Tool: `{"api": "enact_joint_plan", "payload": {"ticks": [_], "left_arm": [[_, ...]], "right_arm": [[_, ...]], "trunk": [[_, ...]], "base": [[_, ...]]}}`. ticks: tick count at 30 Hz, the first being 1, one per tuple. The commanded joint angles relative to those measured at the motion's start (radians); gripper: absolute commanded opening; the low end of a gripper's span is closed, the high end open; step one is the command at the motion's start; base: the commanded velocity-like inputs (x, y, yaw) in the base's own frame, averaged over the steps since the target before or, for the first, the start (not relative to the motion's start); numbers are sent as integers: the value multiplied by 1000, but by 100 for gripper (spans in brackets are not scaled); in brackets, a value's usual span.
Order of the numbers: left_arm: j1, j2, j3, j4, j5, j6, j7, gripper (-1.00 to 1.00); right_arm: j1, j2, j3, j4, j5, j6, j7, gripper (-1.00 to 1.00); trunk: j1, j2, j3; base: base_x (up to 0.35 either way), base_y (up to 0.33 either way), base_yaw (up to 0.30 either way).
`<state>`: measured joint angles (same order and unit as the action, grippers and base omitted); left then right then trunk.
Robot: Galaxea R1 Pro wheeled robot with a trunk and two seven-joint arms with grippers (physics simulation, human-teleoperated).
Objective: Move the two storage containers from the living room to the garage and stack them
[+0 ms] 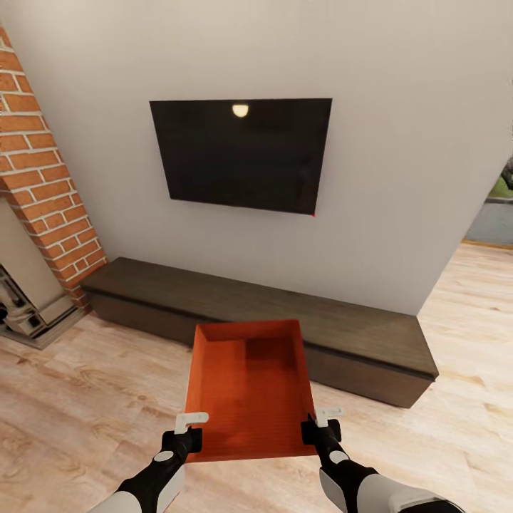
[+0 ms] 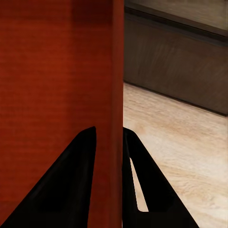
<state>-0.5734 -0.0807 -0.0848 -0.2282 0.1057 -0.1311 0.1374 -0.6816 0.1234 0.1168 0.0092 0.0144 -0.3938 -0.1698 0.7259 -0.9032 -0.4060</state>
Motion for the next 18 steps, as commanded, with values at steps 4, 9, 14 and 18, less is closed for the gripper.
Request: {"api": "enact_joint_plan", "payload": {"ticks": [4,9,14,18], "left_arm": [[0,3,-13,-2,2,-4,11,-100],[0,3,-13,-2,2,-4,11,-100],[0,3,-13,-2,2,-4,11,-100],[0,3,-13,-2,2,-4,11,-100]], "right_arm": [[-1,1,-51,2,25,4,-3,-100],[-1,1,-51,2,25,4,-4,-100],[-1,1,-51,2,25,4,-4,-100],[-1,1,-51,2,25,4,-4,-100]], "trunk": [[0,-1,5],[0,-1,13],[0,-1,22],[0,-1,28]], "base": [[0,0,0],[0,0,0],[0,0,0],[0,0,0]]}}
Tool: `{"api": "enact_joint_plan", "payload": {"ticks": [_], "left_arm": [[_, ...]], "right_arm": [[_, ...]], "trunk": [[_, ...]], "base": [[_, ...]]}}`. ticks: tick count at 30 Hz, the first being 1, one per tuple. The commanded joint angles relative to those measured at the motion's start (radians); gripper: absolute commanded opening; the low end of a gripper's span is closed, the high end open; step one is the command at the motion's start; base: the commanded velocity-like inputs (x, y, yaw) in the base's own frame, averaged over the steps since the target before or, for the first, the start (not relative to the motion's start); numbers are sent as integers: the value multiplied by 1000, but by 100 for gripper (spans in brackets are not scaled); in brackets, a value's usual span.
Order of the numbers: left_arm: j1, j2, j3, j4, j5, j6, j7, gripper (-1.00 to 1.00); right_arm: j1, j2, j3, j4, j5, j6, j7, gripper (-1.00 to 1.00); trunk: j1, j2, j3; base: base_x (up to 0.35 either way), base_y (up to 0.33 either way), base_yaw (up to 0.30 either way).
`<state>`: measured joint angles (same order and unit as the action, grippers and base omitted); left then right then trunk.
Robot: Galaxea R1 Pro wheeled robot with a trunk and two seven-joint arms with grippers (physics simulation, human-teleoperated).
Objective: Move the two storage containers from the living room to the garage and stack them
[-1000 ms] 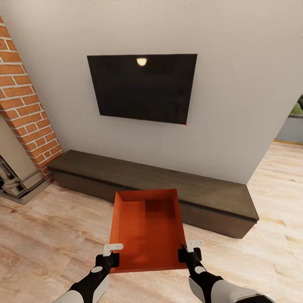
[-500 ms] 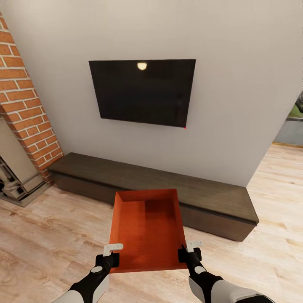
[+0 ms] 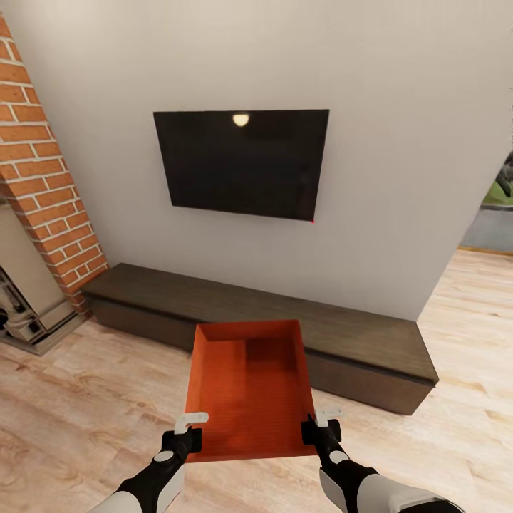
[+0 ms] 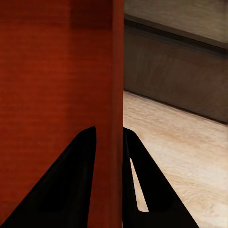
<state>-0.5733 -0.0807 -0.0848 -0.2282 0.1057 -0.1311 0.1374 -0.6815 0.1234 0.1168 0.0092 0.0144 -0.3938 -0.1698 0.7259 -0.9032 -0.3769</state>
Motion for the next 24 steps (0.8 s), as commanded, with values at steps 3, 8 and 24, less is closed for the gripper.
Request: {"api": "enact_joint_plan", "payload": {"ticks": [3,8,24], "left_arm": [[0,3,-13,-2,2,-4,11,-100],[0,3,-13,-2,2,-4,11,-100],[0,3,-13,-2,2,-4,11,-100]], "right_arm": [[-1,1,-50,2,25,4,-3,-100],[-1,1,-50,2,25,4,-4,-100],[-1,1,-50,2,25,4,-3,-100]], "trunk": [[0,-1,4],[0,-1,12],[0,-1,38]], "base": [[0,0,0],[0,0,0],[0,0,0]]}}
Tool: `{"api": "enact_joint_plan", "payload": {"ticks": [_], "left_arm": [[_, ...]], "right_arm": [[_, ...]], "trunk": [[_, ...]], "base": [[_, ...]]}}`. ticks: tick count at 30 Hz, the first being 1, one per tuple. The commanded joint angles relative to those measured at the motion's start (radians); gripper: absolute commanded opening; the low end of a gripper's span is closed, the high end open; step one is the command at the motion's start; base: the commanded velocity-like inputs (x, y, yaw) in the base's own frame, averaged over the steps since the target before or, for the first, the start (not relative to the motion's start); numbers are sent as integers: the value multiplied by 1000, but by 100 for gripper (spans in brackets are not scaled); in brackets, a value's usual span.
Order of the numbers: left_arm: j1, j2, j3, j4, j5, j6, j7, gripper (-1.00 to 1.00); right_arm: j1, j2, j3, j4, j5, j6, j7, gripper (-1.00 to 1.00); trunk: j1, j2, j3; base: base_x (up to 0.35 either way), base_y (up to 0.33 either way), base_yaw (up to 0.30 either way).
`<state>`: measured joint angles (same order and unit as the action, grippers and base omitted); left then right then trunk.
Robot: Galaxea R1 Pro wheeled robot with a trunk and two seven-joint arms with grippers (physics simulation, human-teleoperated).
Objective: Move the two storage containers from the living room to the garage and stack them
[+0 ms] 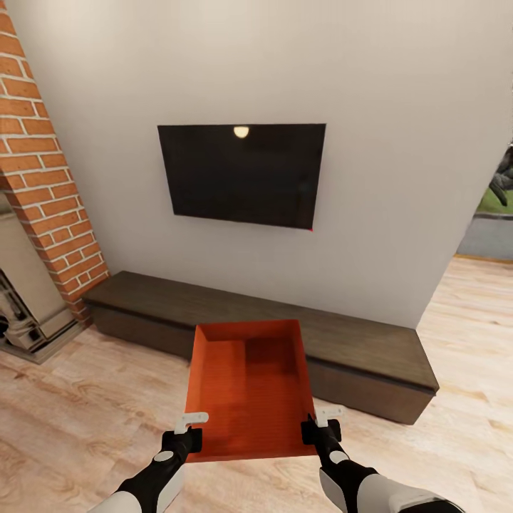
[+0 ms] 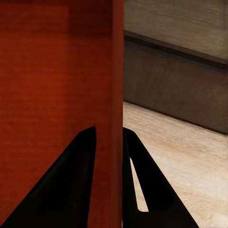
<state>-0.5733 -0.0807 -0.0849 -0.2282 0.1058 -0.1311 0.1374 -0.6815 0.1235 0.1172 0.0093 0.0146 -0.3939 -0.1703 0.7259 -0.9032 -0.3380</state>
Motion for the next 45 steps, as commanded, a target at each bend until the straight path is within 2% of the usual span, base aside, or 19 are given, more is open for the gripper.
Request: {"api": "enact_joint_plan", "payload": {"ticks": [1,45], "left_arm": [[0,2,-13,-2,2,-4,11,-100],[0,2,-13,-2,2,-4,11,-100]], "right_arm": [[-1,1,-51,1,25,4,-2,-100],[-1,0,-51,1,25,4,-1,-100]], "trunk": [[0,-1,0],[0,-1,72]], "base": [[0,0,0],[0,0,0]]}}
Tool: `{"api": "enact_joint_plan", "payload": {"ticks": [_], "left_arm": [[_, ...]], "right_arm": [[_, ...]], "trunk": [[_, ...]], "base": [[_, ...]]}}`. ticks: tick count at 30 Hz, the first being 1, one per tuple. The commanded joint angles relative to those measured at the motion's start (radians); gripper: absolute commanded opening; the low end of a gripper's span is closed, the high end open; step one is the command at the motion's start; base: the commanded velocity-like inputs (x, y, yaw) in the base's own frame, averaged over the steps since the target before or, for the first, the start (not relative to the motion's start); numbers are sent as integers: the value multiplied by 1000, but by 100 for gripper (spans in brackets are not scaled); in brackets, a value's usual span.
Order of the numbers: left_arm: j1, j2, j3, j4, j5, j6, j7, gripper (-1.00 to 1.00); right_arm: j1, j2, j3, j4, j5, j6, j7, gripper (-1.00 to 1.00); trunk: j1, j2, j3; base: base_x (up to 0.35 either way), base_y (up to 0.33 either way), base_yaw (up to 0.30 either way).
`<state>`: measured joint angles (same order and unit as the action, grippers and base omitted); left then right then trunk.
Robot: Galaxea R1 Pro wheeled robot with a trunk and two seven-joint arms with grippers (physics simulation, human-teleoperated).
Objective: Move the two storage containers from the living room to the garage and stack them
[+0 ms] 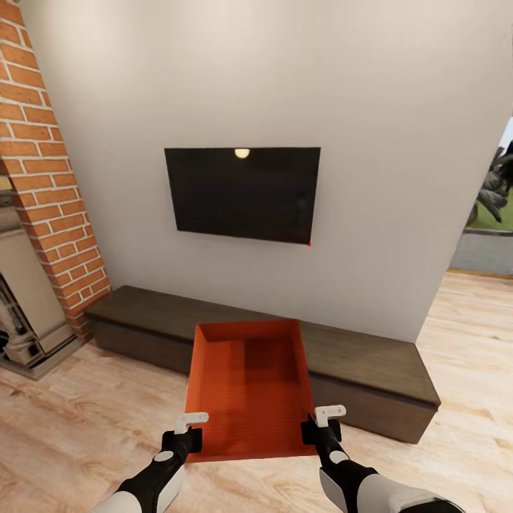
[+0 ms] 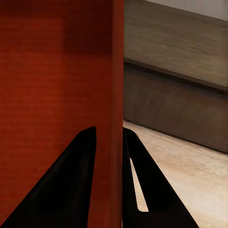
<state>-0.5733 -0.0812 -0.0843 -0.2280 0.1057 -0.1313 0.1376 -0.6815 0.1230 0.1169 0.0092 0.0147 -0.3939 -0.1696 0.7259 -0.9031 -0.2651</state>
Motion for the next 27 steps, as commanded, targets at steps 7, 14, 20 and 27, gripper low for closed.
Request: {"api": "enact_joint_plan", "payload": {"ticks": [7,14,20,27], "left_arm": [[0,3,-14,-2,2,-4,11,-100],[0,3,-14,-2,2,-4,11,-100],[0,3,-14,-2,2,-4,11,-100],[0,3,-14,-2,2,-4,11,-100]], "right_arm": [[-1,1,-51,2,25,4,-2,-100],[-1,1,-51,2,25,4,-2,-100],[-1,1,-51,2,25,4,-2,-100],[-1,1,-51,2,25,4,-2,-100]], "trunk": [[0,-1,10],[0,-1,21],[0,-1,31],[0,-1,42]], "base": [[0,0,0],[0,0,0],[0,0,0],[0,0,0]]}}
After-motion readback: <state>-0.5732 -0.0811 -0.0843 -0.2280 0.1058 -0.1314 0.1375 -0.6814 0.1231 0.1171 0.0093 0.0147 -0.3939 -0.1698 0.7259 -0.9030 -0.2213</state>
